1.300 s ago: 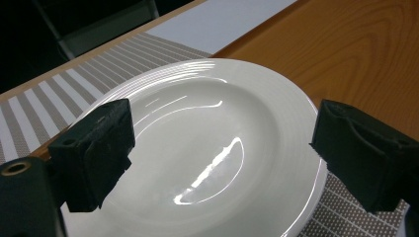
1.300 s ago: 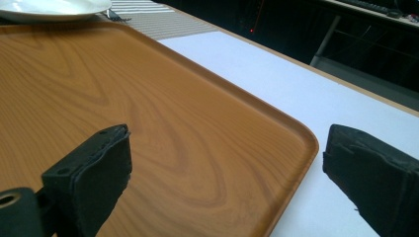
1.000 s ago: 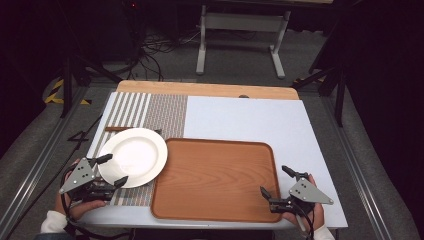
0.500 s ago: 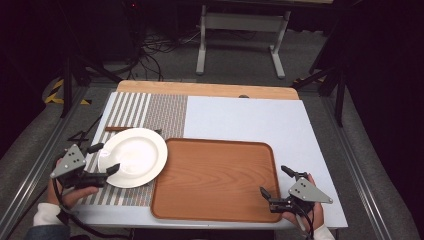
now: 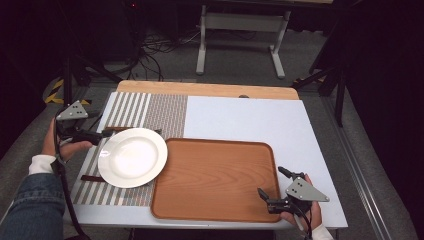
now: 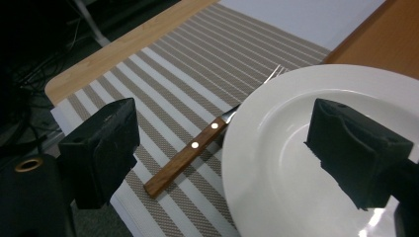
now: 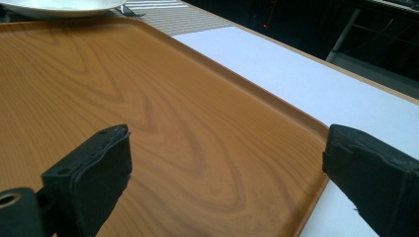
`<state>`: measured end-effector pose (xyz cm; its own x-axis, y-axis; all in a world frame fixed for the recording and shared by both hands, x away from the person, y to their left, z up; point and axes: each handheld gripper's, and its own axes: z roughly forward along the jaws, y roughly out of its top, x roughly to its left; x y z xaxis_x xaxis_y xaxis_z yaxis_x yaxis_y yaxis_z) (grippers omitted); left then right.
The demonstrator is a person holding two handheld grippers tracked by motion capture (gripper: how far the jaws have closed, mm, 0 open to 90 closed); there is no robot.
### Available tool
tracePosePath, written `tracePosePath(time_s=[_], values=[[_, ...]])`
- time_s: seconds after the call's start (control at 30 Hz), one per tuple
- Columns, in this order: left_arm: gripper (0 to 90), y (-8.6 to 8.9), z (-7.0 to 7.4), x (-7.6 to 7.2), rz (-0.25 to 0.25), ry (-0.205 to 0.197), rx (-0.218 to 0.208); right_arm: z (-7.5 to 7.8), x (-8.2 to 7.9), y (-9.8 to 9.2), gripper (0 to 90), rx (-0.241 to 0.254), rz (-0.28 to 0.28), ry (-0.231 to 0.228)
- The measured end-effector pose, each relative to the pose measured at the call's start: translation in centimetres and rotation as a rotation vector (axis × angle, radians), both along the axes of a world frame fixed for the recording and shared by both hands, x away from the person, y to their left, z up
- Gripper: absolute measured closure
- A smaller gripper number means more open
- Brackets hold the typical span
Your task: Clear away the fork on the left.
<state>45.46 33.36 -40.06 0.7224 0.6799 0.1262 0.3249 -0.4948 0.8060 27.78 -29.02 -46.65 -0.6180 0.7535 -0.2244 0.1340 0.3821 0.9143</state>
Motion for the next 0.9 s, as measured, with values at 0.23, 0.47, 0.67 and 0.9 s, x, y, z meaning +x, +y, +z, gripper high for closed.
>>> tracePosePath(time_s=[0.23, 0.47, 0.67, 0.9], values=[[14.9, -0.3, -0.3, 3.1, 0.008, 0.066, 0.084, 0.1, 0.1, -0.2, 5.8, 0.000, -0.005, 0.004], [18.7, 0.2, -2.5, 6.5, -0.005, 0.206, 0.202, 0.0, 0.4, -0.2, 5.8, -0.006, -0.016, 0.018], [21.4, 0.6, -3.6, 8.1, -0.033, 0.287, 0.251, -0.1, 0.5, -0.5, 5.8, 0.005, -0.033, 0.028], [23.9, -0.6, -4.6, 8.9, -0.047, 0.347, 0.365, -0.2, 0.6, -0.4, 6.3, -0.007, -0.026, 0.041]])
